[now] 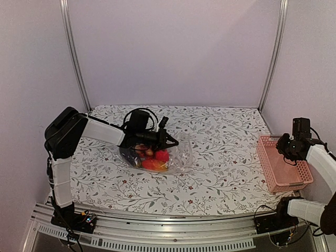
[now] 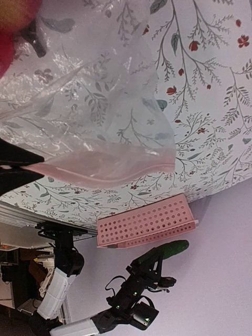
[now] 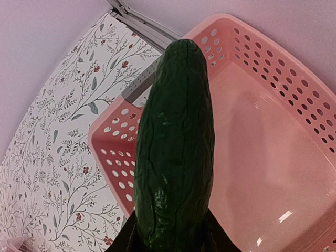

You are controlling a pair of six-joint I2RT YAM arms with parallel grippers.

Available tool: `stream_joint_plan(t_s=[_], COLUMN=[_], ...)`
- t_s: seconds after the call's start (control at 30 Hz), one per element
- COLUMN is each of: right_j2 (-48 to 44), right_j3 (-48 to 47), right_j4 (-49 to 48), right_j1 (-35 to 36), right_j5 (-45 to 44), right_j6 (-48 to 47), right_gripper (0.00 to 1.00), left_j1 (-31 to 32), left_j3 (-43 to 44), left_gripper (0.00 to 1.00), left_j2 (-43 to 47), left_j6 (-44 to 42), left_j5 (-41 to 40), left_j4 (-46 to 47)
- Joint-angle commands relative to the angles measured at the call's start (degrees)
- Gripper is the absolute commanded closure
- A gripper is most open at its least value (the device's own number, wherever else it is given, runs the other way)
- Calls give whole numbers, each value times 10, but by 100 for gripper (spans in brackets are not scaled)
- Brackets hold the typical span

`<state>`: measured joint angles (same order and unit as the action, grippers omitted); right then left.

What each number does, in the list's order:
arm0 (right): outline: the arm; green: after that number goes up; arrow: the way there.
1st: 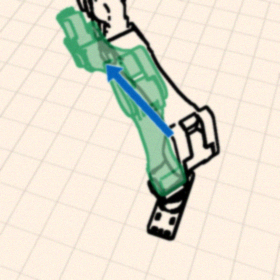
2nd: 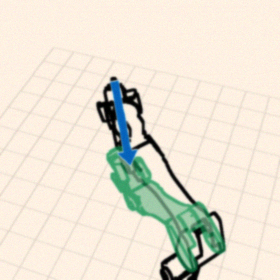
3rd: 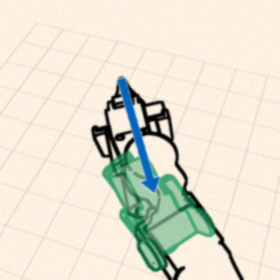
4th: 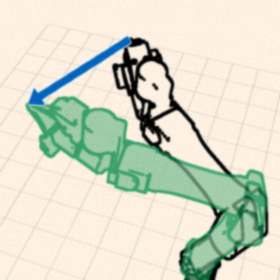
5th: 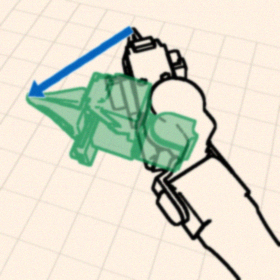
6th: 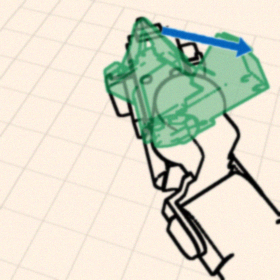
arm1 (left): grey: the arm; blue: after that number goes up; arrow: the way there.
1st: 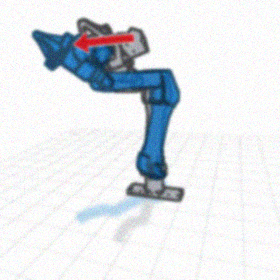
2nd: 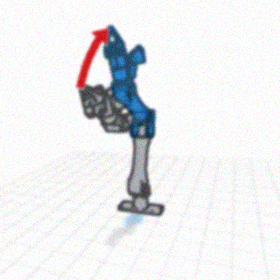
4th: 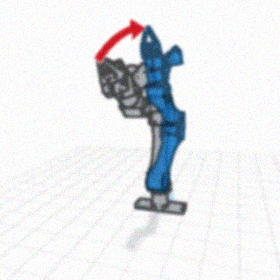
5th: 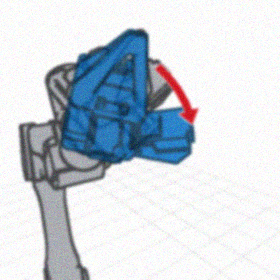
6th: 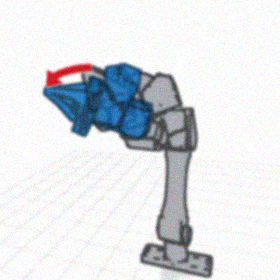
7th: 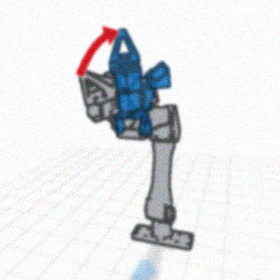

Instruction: Open the zip-top bag and remove the fake food

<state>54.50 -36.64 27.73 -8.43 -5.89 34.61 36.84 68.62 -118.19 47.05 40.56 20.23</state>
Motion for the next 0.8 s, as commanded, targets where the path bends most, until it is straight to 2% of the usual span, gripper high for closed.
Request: stream_joint_plan(t_s=[0.0,0.13,0.27,0.33,0.4,0.63,0.77], right_j2=[33,75,109,115,116,79,52], right_j3=[6,7,10,13,15,15,1], right_j4=[-58,-87,-108,-114,-117,-150,-177], right_j1=[-27,-37,-42,-43,-43,-43,-32], right_j5=[25,23,36,37,42,154,233], right_j6=[-27,-34,-39,-42,-46,-124,-168], right_gripper=[75,67,49,36,29,18,16], left_j1=[-9,-11,-12,-13,-14,-15,-14], left_j3=[-1,-3,-8,-11,-13,-17,-17], left_gripper=[100,100,100,100,100,100,100], left_j2=[-5,-4,3,6,10,20,28], left_j6=[2,4,3,2,2,-8,-19], left_j5=[6,9,5,5,4,2,-7], left_j4=[15,17,17,17,17,7,-8])
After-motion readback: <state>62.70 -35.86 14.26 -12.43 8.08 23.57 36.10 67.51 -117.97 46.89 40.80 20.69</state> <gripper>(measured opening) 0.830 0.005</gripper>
